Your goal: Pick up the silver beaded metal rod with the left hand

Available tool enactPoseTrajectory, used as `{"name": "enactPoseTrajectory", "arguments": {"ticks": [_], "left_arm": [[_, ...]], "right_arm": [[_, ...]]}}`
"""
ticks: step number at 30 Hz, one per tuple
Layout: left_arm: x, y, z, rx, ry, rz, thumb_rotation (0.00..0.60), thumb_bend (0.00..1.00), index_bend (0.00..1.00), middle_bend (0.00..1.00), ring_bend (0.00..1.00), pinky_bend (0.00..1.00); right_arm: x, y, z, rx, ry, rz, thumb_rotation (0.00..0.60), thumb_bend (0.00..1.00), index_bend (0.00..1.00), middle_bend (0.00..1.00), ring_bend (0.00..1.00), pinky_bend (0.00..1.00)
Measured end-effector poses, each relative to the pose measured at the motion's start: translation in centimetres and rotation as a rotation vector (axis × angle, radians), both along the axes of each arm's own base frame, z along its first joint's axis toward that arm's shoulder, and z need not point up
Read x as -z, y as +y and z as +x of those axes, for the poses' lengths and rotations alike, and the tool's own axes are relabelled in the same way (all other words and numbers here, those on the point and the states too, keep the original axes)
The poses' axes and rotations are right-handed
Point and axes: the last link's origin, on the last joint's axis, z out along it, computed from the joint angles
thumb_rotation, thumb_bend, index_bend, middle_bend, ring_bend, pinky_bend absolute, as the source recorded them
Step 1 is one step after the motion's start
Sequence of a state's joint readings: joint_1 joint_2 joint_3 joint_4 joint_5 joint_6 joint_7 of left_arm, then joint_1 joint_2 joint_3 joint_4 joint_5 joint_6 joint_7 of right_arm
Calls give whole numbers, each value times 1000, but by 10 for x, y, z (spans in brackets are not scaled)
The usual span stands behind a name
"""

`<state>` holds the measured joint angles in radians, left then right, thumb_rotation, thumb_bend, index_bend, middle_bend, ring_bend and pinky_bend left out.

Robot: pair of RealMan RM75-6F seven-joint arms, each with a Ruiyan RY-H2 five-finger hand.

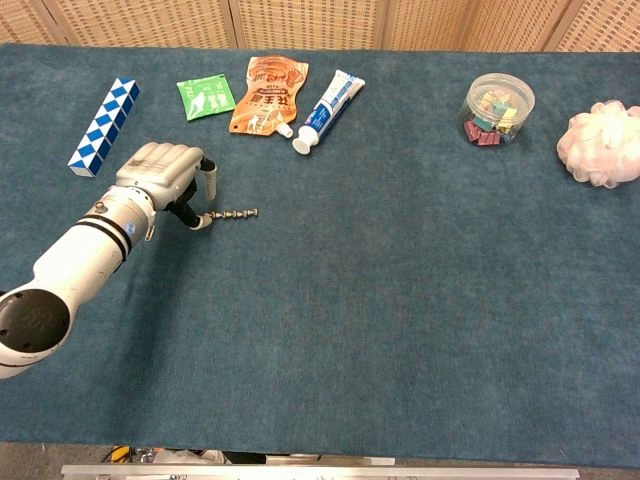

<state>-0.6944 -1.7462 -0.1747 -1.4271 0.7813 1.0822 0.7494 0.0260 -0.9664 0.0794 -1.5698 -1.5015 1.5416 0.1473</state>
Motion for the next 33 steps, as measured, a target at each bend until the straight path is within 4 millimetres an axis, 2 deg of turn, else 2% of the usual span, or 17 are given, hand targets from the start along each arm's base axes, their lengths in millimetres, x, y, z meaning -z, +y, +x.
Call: {"name": "enactPoseTrajectory", "arguments": {"ticks": [14,28,33], "left_arm": [[2,17,4,7,39,34,600,203,474,900,898,1000],[3,7,9,36,33,-21,600,204,494,901,899,1000],[5,9,13,40,46,-22,600,247,494,901,899,1000]], "right_arm": [[-2,3,-1,7,-1,-8,600,200,472,460,365,427],[-3,4,-1,5,-2,-14,600,199,472,460,366,427],[-4,8,-1,10,-3,-21,600,199,472,460,366,427]]}}
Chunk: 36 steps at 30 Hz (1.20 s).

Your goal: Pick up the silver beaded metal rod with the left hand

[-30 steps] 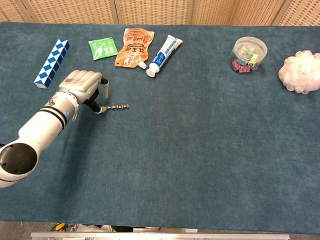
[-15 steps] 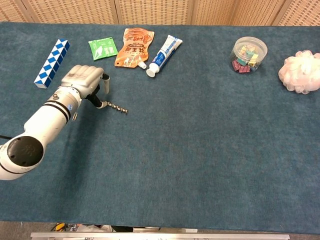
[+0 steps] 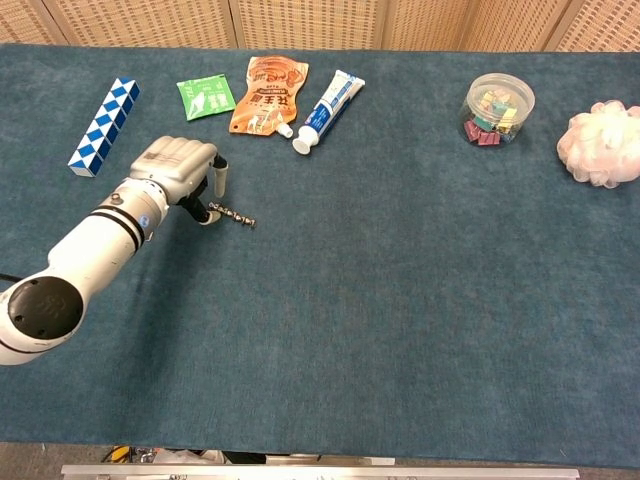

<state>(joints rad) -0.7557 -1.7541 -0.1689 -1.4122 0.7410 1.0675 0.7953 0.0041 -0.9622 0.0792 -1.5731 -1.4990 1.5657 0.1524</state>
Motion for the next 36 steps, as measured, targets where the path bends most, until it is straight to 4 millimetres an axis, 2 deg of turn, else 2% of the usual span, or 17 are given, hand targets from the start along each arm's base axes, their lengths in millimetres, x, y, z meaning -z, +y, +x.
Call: {"name": "enactPoseTrajectory", "arguments": {"ticks": [6,36], "left_arm": [[1,1,4,7,16,-1,600,307,489,900,899,1000],[5,-5,6,16,93,-42,600,313,484,899,899,1000]], "right_arm": [[-2,3,-1,1,-2,-12,600,199,472,460,366,427],[-7,11,-4,1,-9,-33,600,199,472,460,366,427]]}}
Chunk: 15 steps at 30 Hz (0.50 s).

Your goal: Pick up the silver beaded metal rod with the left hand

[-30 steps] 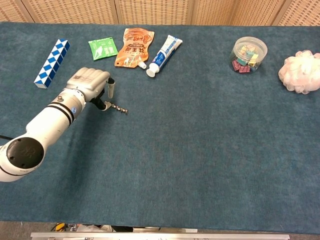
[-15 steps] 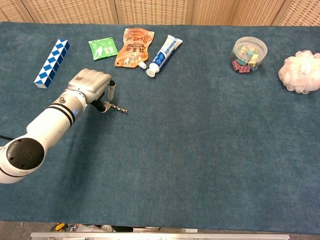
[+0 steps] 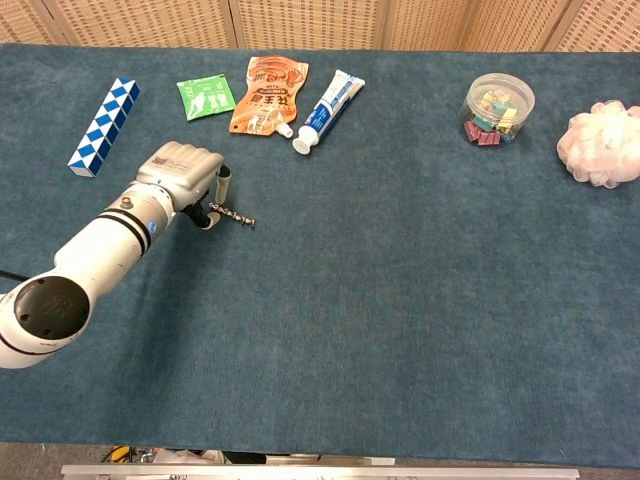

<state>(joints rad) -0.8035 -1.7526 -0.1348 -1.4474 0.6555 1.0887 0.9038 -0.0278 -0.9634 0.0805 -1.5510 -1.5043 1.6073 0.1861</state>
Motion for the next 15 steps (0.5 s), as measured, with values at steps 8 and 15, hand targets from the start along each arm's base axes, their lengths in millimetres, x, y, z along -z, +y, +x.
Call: {"name": "enactPoseTrajectory", "arguments": {"ticks": [8,15], "left_arm": [[3,0,-1,-11,0,-10,600,322,496,900,899,1000],[5,1,-1,-13,2,-13,600,343,498,901,900,1000]], "right_arm": [[-2,2,-1,5,0,-8,600,199,472,460,366,427],[-2,3,0,7,0,-12,600,199,472,460,366,427]]}}
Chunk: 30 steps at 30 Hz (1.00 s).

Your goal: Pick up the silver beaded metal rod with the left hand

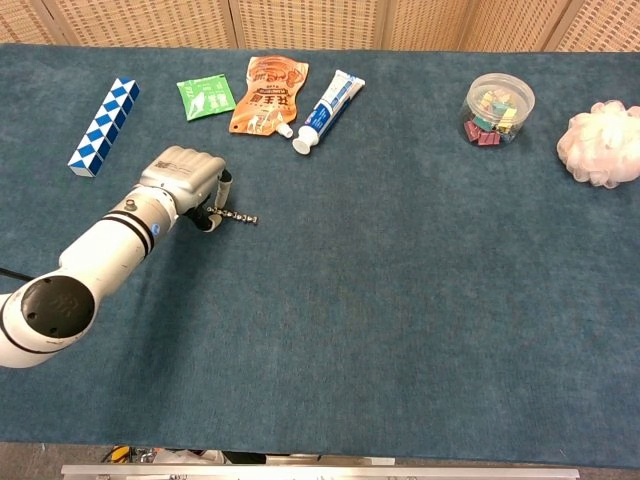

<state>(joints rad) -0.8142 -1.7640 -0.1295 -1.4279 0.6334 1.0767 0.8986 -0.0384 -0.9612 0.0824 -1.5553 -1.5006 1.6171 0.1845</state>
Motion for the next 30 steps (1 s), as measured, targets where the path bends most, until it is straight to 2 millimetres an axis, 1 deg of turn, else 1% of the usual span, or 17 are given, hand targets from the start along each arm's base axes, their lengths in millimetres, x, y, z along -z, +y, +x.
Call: {"name": "enactPoseTrajectory", "arguments": {"ticks": [16,25,30], "left_arm": [[-1,0,-2,-5,-10,3,600,357,555,910,906,1000],[-10,-3,1,19,-32,15,600,358,568,913,909,1000],[-21,-8,2,46,-55,28,600,358,573,914,910,1000]], "right_arm": [[-1,1,0,1,-3,-5,600,199,472,460,366,427],[-1,2,-1,-3,-10,-12,600,199,472,460,366,427],[-1,1,-1,-9,-12,-13,600,198,472,460,366,428]]}}
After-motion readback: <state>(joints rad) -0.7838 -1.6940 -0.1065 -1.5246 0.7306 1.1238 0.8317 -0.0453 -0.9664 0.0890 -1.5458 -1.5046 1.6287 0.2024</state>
